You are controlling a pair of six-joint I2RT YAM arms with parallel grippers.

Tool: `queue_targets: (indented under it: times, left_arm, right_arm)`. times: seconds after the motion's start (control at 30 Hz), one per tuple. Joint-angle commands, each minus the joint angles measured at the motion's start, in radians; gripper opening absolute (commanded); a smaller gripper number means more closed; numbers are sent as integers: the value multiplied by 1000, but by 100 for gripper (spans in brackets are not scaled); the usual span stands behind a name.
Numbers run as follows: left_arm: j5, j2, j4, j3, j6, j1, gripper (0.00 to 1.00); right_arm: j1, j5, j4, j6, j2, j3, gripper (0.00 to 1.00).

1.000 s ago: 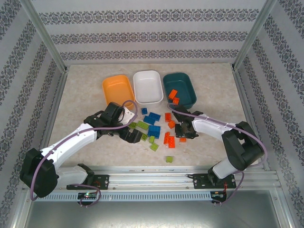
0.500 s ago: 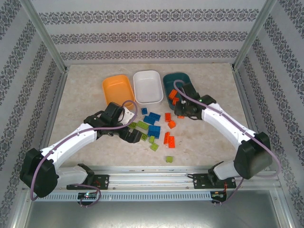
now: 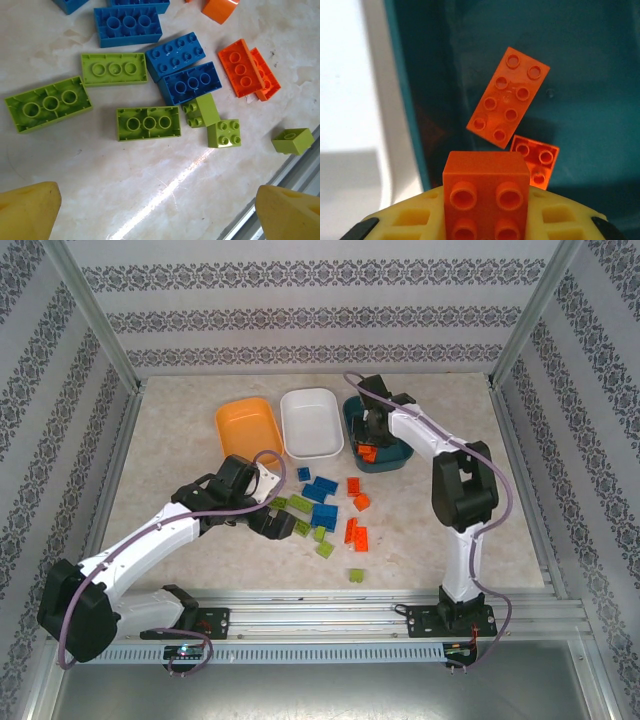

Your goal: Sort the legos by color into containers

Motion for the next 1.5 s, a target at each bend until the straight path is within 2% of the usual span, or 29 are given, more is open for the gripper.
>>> queue_targets:
  times: [0.0, 0.13, 0.27, 0.43, 0.6, 0.83, 1.07, 1.2, 1.47]
  left_arm:
    - [-44, -16, -19, 28, 27, -13, 100]
    - [-45, -11, -22, 31, 27, -13, 100]
    - [-44, -11, -22, 32, 27, -14, 100]
    - [-52, -12, -26, 32, 23, -14, 100]
    - [-62, -8, -36, 37, 23, -13, 100]
    - [-90, -14, -43, 39, 27, -13, 100]
    - [-64, -14, -32, 37, 32, -13, 100]
    - [-46, -20, -23, 33, 33, -13, 100]
    - [-44, -22, -23, 29, 33, -16, 100]
  right_arm:
    - [-5, -36, -19, -17, 32, 35, 31]
    - [-17, -45, 1, -12, 40, 4, 40]
    - [-26, -34, 5, -15, 4, -25, 54]
    - [-27, -29, 14, -10, -94, -60, 60]
    - [5, 18, 9, -1, -279, -129, 62]
    - [175, 80, 37, 87, -569, -492, 65]
    - [415, 176, 23, 289, -782, -822, 67]
    - [537, 203, 11, 398, -820, -912, 72]
    - [677, 229, 29, 498, -768, -947, 73]
